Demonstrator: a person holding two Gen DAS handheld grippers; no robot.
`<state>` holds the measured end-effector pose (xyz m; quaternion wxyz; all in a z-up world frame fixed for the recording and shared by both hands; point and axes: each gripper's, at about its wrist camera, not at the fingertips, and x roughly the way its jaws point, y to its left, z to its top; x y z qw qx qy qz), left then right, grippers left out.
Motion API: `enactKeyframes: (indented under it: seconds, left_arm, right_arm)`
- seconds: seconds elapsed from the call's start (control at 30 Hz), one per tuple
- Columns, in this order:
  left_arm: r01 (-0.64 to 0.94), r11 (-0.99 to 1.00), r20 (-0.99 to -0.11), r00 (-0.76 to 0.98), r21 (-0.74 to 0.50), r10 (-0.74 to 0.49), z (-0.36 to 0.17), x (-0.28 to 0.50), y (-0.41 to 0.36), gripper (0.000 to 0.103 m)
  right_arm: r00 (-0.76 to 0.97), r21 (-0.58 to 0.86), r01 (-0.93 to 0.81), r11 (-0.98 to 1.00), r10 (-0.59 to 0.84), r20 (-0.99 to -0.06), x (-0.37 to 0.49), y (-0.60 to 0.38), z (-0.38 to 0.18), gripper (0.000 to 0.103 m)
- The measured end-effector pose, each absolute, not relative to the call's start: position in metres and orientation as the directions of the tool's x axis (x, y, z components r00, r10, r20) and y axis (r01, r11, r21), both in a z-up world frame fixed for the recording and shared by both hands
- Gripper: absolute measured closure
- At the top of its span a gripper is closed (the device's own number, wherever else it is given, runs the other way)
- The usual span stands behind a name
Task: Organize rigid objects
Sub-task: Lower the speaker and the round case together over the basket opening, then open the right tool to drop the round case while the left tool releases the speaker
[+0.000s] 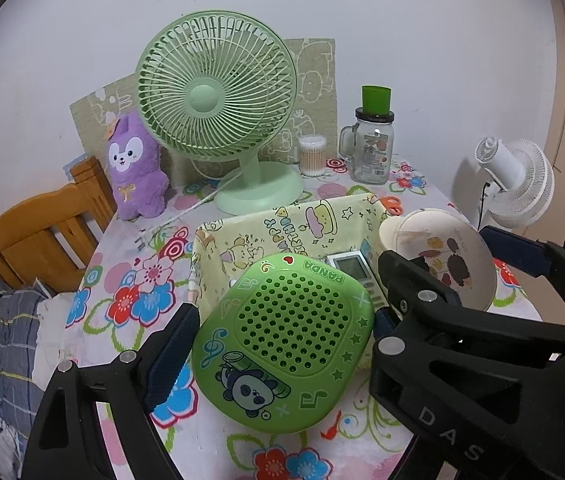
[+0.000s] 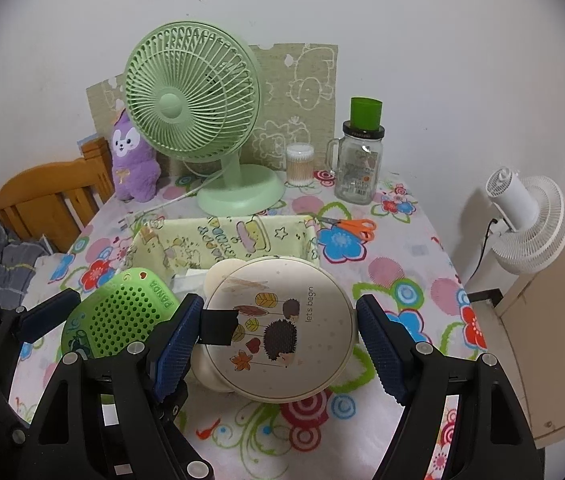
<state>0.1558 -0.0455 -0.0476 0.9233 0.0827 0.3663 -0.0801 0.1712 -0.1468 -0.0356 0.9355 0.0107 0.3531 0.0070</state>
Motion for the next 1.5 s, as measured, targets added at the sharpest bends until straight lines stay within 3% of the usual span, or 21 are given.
enactKeyframes:
  seconds: [1.1, 1.23, 1.5]
  left_arm:
    - [0.175, 0.984, -0.738, 0.669, 0.036, -0.091, -0.082, 0.215, -0.034, 0.013]
    - [0.175, 0.984, -0.739, 0.667, 0.034, -0.094, -0.081, 0.214, -0.033, 0.013]
    - [0.2, 0.979, -0.735, 0.668, 0.027, -0.116, -0.078, 0.211, -0.045, 0.013]
  right_arm:
    - [0.697, 0.08, -0.08, 0.994, 0.113, -0.709, 0.248, -0.135, -0.077, 0.022]
    - [0.708, 0.074, -0.087, 0.993, 0.114, -0.697, 0.245, -0.135, -0.074, 0.013]
    - [0.74, 0.035, -0.058, 0.998, 0.067, -0.67, 0.23, -0.147, -0.062, 0.009]
